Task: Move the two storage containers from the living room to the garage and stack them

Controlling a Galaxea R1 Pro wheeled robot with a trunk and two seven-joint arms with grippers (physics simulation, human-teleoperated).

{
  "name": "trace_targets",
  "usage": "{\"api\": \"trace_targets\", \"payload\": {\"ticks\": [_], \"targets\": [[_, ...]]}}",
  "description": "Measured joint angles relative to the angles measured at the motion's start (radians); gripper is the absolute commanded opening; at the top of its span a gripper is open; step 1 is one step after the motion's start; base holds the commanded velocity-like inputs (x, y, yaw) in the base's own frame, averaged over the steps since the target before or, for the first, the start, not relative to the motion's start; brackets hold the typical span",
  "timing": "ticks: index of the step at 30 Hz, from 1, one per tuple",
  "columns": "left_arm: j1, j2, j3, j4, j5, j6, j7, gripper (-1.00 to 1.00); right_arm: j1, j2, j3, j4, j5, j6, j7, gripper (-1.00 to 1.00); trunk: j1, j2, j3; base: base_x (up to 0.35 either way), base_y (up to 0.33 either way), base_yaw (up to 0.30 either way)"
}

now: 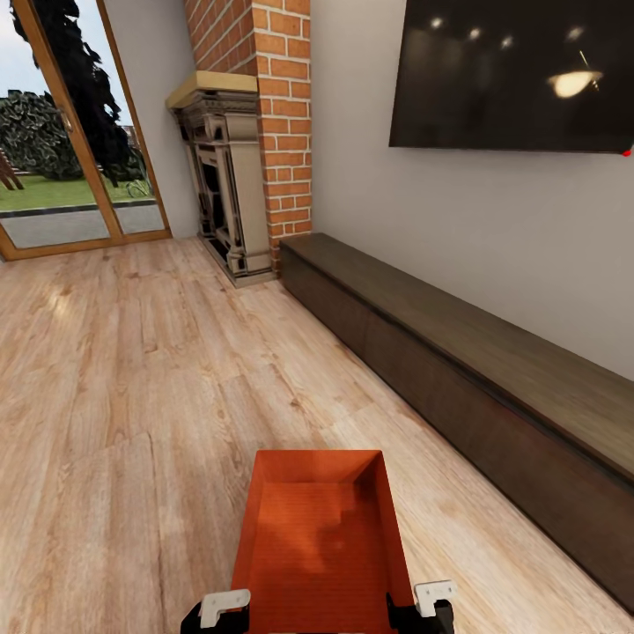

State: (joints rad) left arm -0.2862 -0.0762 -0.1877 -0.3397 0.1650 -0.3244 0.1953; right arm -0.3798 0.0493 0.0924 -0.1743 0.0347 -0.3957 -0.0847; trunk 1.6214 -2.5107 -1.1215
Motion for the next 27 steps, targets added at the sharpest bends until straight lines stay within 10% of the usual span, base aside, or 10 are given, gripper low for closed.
{"api": "trace_targets", "payload": {"ticks": [11,12,27], "targets": [[0.0,0.0,0.001,0.0,0.0,0.0,0.0,1.0,0.0,0.0,-0.003,0.0,-0.001,-0.001,0.0,1.0,0.0,0.0,0.0,0.0,0.0,0.0],[0.0,0.0,0.001,0.0,0.0,-0.001,0.0,-1.0,0.0,0.0,-0.003,0.0,-0.001,-0.001,0.0,1.0,0.0,0.0,0.0,0.0,0.0,0.0],[0.0,0.002,-0.002,0.0,0.0,0.0,-0.001,-1.0,0.0,0.0,-0.004,-0.001,-0.001,-0.002,0.0,1.0,0.0,0.0,0.0,0.0,0.0,0.0]]}}
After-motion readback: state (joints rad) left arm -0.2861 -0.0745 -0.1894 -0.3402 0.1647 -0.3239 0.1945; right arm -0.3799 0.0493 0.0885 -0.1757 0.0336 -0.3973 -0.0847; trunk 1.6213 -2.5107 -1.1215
